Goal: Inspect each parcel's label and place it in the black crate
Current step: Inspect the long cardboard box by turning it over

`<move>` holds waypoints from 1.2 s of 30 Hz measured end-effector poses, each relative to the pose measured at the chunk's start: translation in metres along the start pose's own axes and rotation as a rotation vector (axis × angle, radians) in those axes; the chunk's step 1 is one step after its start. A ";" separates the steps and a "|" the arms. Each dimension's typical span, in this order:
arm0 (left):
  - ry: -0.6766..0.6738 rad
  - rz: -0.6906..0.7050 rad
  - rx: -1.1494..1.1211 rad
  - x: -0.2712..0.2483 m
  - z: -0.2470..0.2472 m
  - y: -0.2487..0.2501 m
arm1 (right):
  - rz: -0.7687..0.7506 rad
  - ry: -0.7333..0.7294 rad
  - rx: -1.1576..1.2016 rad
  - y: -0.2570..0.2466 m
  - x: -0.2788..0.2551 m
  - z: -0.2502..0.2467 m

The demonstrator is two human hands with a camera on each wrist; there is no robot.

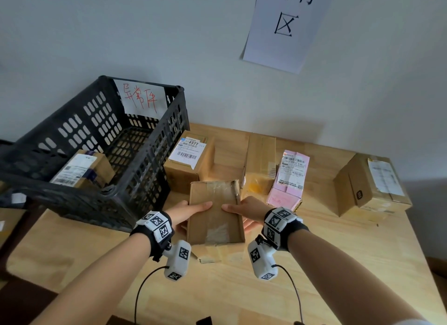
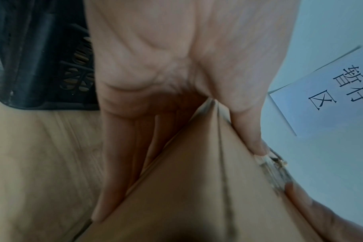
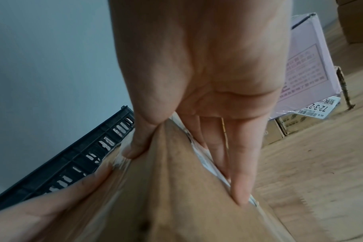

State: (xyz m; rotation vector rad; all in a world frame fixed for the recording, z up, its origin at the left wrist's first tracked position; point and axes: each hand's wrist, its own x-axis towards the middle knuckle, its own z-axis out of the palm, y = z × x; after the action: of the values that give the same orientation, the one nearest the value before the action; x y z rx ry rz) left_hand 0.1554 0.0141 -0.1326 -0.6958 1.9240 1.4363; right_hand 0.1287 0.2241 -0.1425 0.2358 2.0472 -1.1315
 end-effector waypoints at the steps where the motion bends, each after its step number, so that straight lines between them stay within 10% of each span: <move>1: 0.022 0.001 0.015 -0.001 0.001 -0.003 | -0.002 0.010 -0.009 0.001 -0.001 0.002; 21: -0.183 -0.047 -0.024 -0.012 0.039 -0.065 | -0.014 0.002 -0.134 0.062 -0.064 -0.041; 36: -0.213 -0.083 0.230 0.003 0.070 -0.055 | 0.196 0.345 -0.479 0.096 -0.040 -0.037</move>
State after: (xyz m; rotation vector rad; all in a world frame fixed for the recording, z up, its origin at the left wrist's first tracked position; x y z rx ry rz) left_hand 0.2056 0.0672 -0.1836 -0.4891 1.8343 1.1645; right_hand 0.1837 0.3171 -0.1643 0.3994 2.4647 -0.4803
